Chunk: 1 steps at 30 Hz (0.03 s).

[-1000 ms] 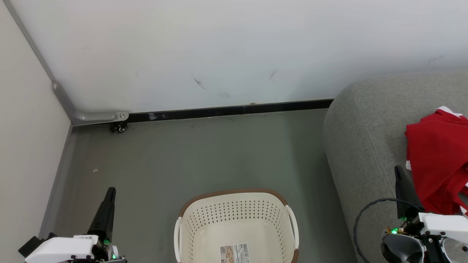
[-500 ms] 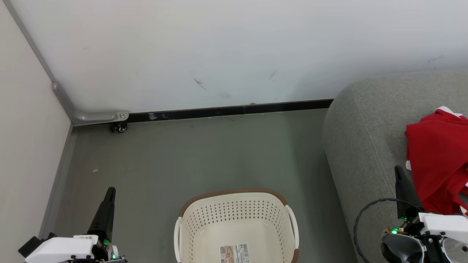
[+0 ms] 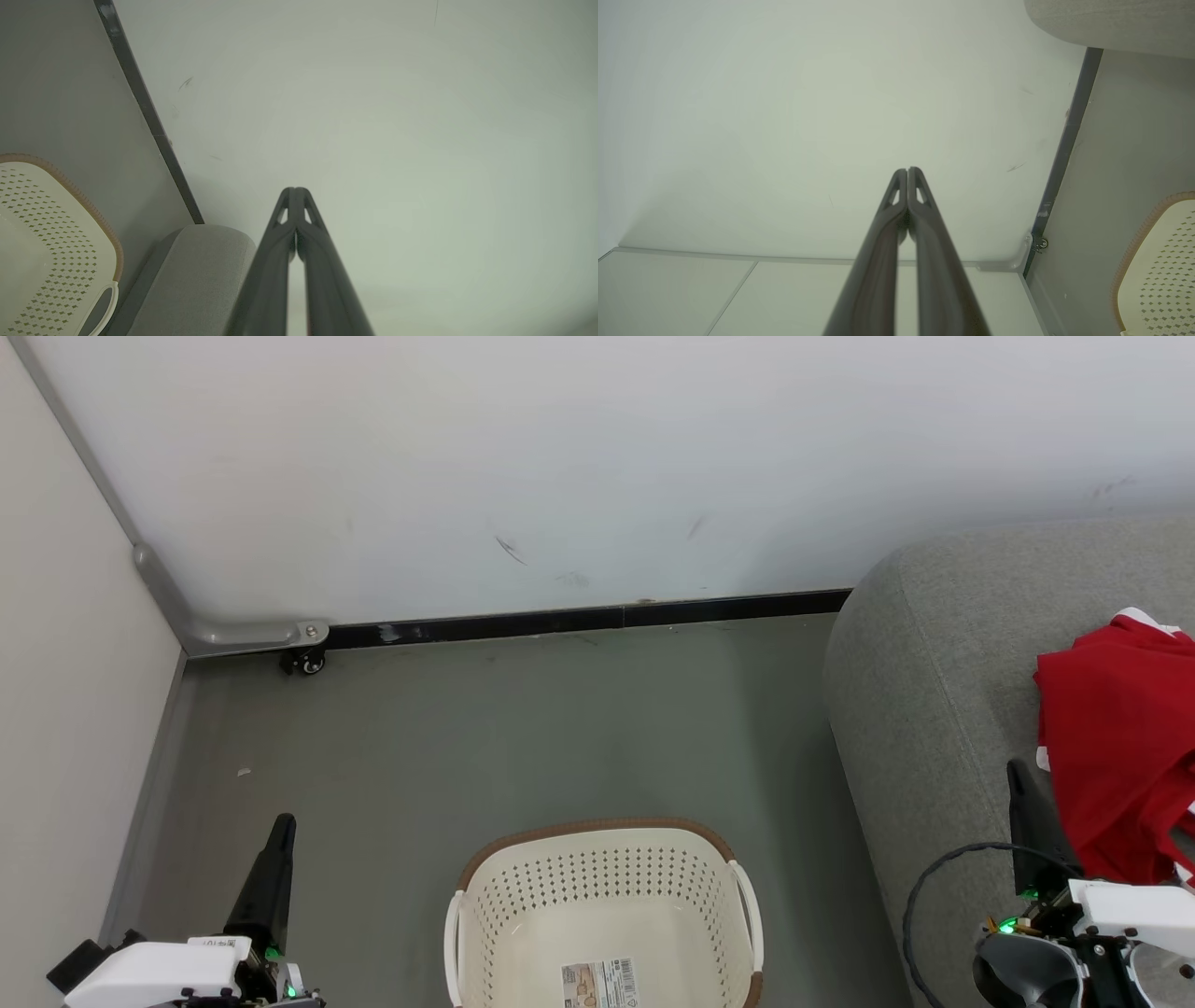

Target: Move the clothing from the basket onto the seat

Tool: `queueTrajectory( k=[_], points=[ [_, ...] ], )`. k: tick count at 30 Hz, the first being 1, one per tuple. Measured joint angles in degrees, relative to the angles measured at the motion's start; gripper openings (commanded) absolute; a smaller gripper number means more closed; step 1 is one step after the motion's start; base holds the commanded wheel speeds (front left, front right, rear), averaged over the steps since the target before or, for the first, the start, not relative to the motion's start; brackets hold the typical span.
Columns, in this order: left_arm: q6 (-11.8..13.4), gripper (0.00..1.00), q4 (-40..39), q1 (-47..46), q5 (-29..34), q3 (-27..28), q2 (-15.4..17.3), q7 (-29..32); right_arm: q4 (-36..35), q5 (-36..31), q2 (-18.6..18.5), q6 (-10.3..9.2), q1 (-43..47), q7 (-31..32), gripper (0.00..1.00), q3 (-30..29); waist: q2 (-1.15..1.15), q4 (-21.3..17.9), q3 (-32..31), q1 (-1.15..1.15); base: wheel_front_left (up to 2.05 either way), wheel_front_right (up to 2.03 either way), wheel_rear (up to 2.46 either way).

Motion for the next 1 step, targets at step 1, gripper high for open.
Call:
queueTrajectory(
  k=[1],
  points=[
    [0.0,0.0,0.0,0.0,0.0,0.0,0.0,0.0,0.0,0.0,0.0,0.0,0.0,0.0,0.0,0.0,0.0,0.0,0.0,0.0,0.0,0.0,0.0]
  ],
)
